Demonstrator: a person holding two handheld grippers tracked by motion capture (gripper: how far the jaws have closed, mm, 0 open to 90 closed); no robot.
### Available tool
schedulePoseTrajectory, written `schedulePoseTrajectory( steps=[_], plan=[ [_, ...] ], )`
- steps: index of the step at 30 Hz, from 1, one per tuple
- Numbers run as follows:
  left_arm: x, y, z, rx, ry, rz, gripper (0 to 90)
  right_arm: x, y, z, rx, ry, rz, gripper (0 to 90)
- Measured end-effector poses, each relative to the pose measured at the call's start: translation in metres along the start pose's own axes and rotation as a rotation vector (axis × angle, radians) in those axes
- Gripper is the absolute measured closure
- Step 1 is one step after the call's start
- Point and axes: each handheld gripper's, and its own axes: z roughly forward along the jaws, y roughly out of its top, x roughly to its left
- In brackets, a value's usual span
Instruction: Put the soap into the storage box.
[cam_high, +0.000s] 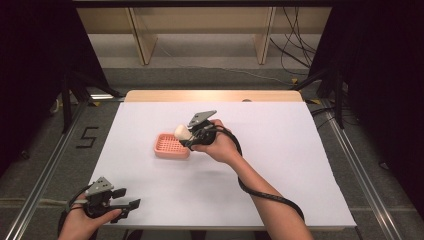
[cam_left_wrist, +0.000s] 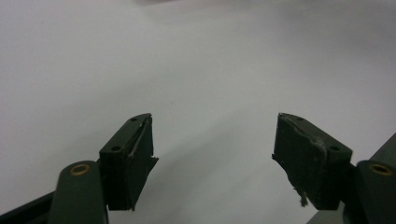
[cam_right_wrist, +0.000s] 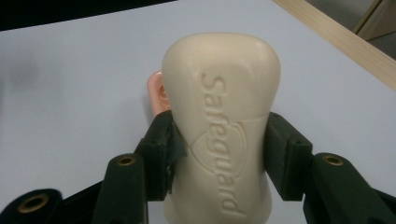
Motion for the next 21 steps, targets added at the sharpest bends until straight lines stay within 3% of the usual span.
schedulePoseTrajectory(
  steps=[5, 8, 17, 21],
  plan=[
    [0.001, 0.000, 0.000, 0.006, 0.002, 0.013, 28.3, 0.000, 0.002, 0.003, -0.003, -0.009, 0.007, 50.5],
    [0.000, 0.000, 0.000, 0.000, -0.001, 0.000, 28.3, -0.002, 0.005, 0.006, 0.004, 0.000, -0.010, 50.4],
    [0.000, 0.000, 0.000, -0.005, -0.002, -0.002, 28.3, -0.002, 0.007, 0.013, 0.017, 0.003, 0.013, 50.5],
    [0.000, 0.000, 0.000, -0.004, -0.002, -0.001, 28.3, -0.004, 0.008, 0.016, 0.024, 0.008, 0.000, 50.4]
  ],
)
